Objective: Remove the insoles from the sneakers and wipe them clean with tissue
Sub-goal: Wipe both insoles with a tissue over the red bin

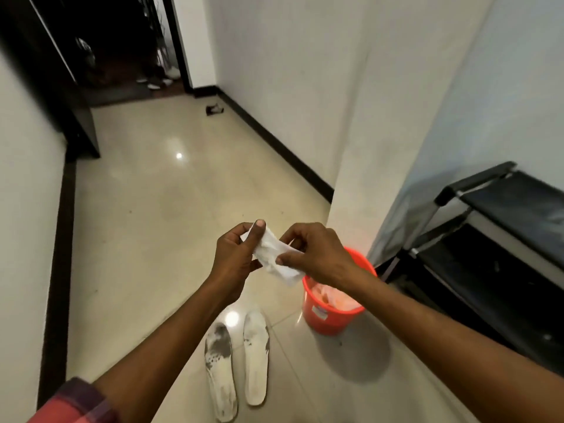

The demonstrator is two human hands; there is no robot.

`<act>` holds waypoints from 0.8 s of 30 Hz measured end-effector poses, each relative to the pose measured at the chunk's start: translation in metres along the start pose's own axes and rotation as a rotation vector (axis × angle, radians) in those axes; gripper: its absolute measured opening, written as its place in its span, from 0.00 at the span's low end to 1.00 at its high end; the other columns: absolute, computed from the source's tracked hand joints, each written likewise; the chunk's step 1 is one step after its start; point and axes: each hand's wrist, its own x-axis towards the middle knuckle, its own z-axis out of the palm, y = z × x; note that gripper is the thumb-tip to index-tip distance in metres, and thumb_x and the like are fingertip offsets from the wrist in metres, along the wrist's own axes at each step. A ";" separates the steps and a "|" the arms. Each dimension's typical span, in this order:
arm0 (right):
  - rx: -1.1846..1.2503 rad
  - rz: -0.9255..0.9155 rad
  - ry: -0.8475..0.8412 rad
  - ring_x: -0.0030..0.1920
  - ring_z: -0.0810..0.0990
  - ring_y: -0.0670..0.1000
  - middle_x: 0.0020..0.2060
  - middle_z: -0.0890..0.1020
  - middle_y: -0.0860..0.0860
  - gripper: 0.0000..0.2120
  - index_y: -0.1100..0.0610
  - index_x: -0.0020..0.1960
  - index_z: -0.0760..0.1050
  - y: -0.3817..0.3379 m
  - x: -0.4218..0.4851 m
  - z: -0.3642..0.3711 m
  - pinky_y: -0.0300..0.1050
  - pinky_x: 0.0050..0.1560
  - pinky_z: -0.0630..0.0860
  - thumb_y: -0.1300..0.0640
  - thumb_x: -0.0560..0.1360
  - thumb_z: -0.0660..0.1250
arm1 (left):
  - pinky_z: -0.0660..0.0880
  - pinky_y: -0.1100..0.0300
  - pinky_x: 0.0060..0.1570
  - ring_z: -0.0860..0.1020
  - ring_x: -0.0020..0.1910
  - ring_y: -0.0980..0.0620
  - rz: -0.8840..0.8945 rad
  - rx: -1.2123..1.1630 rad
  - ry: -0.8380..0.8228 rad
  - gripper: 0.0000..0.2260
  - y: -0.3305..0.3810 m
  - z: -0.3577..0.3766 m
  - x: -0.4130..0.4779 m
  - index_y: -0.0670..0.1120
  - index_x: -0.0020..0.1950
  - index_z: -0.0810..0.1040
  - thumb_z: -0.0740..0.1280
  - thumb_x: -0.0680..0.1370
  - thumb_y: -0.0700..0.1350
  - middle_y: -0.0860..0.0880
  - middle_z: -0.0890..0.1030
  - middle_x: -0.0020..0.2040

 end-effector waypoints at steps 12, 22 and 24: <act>-0.073 0.130 0.390 0.38 0.81 0.42 0.36 0.83 0.43 0.05 0.51 0.43 0.84 0.000 -0.034 -0.094 0.38 0.36 0.77 0.51 0.70 0.76 | 0.85 0.48 0.45 0.84 0.40 0.46 0.157 0.120 0.031 0.14 0.052 0.040 -0.008 0.40 0.49 0.82 0.76 0.76 0.51 0.43 0.83 0.39; -0.427 0.425 0.378 0.53 0.81 0.59 0.53 0.83 0.57 0.20 0.58 0.60 0.77 0.125 -0.015 -0.032 0.49 0.49 0.78 0.49 0.73 0.74 | 0.84 0.43 0.49 0.86 0.44 0.41 0.082 0.387 -0.261 0.06 -0.050 0.060 0.042 0.40 0.51 0.85 0.76 0.75 0.38 0.38 0.86 0.43; -0.420 0.346 0.388 0.53 0.81 0.58 0.53 0.83 0.55 0.17 0.57 0.58 0.78 0.135 -0.005 -0.002 0.49 0.50 0.78 0.51 0.73 0.73 | 0.84 0.44 0.49 0.86 0.45 0.41 0.051 0.462 -0.325 0.08 -0.075 0.061 0.053 0.41 0.52 0.86 0.77 0.74 0.39 0.40 0.87 0.44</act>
